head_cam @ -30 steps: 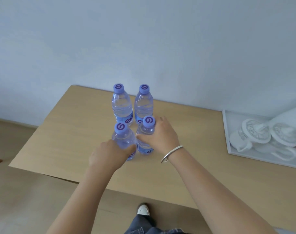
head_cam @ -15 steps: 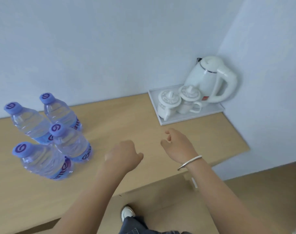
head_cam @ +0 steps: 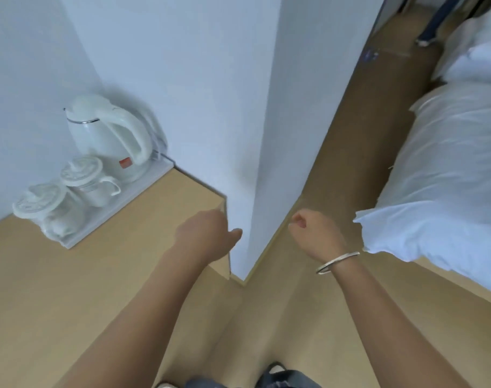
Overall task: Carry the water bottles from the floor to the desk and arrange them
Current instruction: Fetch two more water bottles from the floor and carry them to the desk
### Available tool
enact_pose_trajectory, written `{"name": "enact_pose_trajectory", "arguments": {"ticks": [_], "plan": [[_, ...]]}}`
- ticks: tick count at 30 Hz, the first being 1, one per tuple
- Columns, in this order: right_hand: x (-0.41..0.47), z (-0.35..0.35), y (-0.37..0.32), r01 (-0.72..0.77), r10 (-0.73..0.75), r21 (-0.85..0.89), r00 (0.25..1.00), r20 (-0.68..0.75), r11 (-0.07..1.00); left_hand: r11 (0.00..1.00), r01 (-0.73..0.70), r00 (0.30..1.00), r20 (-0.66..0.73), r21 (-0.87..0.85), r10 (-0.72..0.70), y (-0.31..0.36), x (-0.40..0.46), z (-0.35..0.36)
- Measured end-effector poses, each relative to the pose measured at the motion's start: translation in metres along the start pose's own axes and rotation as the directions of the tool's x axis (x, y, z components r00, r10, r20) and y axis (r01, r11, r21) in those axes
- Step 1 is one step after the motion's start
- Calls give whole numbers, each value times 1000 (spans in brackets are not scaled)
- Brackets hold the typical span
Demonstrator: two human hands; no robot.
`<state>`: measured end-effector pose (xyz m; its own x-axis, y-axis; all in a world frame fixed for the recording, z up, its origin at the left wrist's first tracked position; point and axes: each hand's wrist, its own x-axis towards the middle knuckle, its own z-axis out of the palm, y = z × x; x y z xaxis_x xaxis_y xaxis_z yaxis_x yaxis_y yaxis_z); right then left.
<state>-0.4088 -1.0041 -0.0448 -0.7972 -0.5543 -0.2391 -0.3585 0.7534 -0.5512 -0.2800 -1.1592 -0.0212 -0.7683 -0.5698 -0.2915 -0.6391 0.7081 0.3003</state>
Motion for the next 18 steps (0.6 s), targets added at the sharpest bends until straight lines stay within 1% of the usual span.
{"name": "enact_pose_trajectory", "arguments": {"ticks": [4, 8, 14, 18], "plan": [[-1, -41, 58, -117, 117, 11, 990, -75, 993, 992, -123, 992, 24, 1, 123, 69, 25, 22], [4, -72, 96, -206, 214, 73, 969, -124, 976, 975, -222, 972, 84, 32, 219, 123, 54, 33], [37, -104, 127, -293, 313, 136, 936, -163, 947, 939, -341, 935, 119, 38, 335, 187, 117, 30], [77, -126, 139, -318, 341, 136, 915, -214, 938, 892, -446, 889, 154, 76, 432, 229, 171, 27]]}}
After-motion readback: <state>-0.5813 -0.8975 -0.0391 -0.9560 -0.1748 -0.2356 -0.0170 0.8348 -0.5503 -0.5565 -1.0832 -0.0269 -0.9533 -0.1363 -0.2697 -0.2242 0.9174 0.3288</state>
